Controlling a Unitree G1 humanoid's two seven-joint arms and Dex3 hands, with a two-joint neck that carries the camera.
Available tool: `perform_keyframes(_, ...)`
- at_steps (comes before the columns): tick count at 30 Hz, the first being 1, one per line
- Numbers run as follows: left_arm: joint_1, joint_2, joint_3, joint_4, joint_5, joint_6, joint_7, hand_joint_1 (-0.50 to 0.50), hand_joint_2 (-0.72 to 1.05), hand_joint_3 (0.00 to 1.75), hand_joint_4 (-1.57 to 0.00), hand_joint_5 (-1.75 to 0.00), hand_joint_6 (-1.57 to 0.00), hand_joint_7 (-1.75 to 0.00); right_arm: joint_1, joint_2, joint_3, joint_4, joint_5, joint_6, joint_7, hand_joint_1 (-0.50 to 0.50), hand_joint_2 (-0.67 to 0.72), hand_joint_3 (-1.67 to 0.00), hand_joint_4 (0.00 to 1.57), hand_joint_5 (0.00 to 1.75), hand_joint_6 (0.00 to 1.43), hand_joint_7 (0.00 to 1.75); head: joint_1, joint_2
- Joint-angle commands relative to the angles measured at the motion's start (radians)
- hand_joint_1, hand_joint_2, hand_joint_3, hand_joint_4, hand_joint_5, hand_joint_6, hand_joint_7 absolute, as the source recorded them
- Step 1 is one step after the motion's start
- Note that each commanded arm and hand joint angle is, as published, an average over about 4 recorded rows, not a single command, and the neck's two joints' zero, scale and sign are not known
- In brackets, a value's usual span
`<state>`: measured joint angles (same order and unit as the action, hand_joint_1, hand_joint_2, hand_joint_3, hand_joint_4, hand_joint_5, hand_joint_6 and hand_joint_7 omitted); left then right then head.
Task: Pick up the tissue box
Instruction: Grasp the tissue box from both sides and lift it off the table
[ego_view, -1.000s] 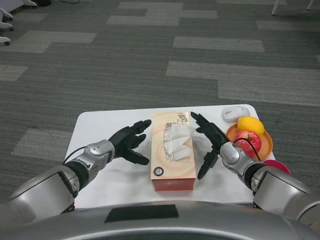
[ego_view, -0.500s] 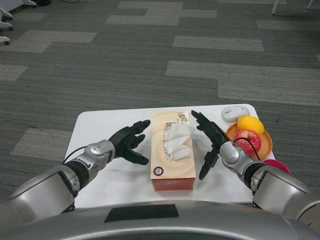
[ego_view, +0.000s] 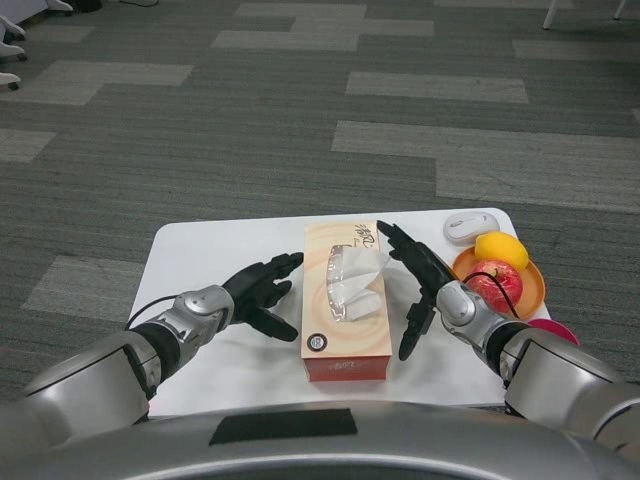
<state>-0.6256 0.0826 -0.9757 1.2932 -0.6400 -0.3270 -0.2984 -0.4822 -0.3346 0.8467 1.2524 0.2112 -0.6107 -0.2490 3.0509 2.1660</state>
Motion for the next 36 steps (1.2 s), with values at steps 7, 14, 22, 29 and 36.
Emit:
perform_keyframes(7, -0.026, 0.002, -0.052, -0.003, -0.071, 0.022, 0.002, 0.50, 0.96, 0.09, -0.07, 0.00, 0.00, 0.00, -0.035, 0.005, 0.024, -0.016, 0.008, 0.006, -0.012, -0.46, 0.47, -0.08, 0.00, 0.65, 0.00, 0.12, 0.000, -0.002)
perform_keyframes(14, -0.042, -0.005, -0.109, -0.012, -0.137, 0.037, 0.000, 0.50, 0.96, 0.09, -0.07, 0.00, 0.00, 0.00, -0.039, 0.005, 0.035, -0.018, 0.009, 0.008, -0.029, -0.46, 0.47, -0.08, 0.00, 0.58, 0.00, 0.14, -0.002, -0.004)
perform_keyframes(22, -0.058, -0.015, -0.133, -0.014, -0.141, 0.048, 0.005, 0.50, 0.96, 0.09, -0.07, 0.00, 0.00, 0.00, -0.044, 0.006, 0.043, -0.021, 0.010, 0.012, -0.038, -0.46, 0.47, -0.08, 0.00, 0.61, 0.00, 0.14, -0.006, -0.008)
perform_keyframes(29, -0.063, -0.020, -0.134, -0.018, -0.155, 0.049, 0.007, 0.50, 0.96, 0.09, -0.07, 0.00, 0.00, 0.00, -0.045, 0.006, 0.048, -0.027, 0.011, 0.012, -0.046, -0.46, 0.47, -0.08, 0.00, 0.58, 0.00, 0.14, -0.007, -0.009)
perform_keyframes(36, -0.063, -0.021, -0.140, -0.019, -0.174, 0.051, 0.007, 0.50, 0.96, 0.09, -0.07, 0.00, 0.00, 0.00, -0.045, 0.006, 0.048, -0.028, 0.011, 0.014, -0.051, -0.46, 0.53, -0.08, 0.00, 0.58, 0.00, 0.14, -0.007, -0.014)
